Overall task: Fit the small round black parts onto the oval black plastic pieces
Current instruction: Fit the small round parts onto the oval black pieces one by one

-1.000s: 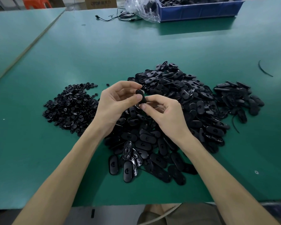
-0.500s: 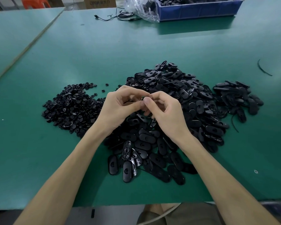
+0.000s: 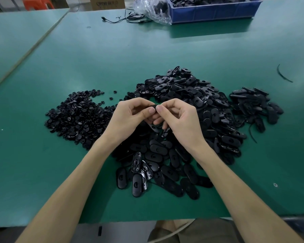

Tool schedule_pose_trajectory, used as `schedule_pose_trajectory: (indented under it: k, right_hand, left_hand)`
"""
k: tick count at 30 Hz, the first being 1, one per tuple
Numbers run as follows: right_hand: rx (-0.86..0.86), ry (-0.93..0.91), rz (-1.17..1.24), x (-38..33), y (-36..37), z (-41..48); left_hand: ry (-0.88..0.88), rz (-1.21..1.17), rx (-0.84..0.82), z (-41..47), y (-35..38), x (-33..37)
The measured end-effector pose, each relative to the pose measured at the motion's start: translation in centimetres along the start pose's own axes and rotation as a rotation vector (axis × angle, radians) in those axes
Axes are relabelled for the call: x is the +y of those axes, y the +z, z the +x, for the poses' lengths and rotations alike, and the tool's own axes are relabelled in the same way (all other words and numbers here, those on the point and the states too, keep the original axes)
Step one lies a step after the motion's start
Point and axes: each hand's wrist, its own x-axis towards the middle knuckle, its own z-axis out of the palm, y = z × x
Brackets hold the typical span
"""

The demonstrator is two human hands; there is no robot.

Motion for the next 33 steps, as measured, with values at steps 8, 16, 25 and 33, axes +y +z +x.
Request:
schedule_pose_trajectory:
  k: [8,16,25,33]
  right_hand:
    - [0.012,-0.003,-0.007,0.0,0.0,0.0]
    - [0.014,-0.009,-0.029,0.2,0.0,0.0]
    - [0.017,0.002,-0.063,-0.1,0.1,-0.2]
    - [0.024,0.048,-0.113,-0.3,0.2,-0.3]
  left_hand:
    - [-0.031,-0.031,-0.017,-0.2,-0.2,0.4]
    - [-0.064,-0.046,-0.03,-0.3,-0.2,0.7]
    - [-0.08,-0.041,-0.02,-0.4,-0.1,1.0]
    - [-0.068,0.048,0.019,-0.5,0.6,1.1]
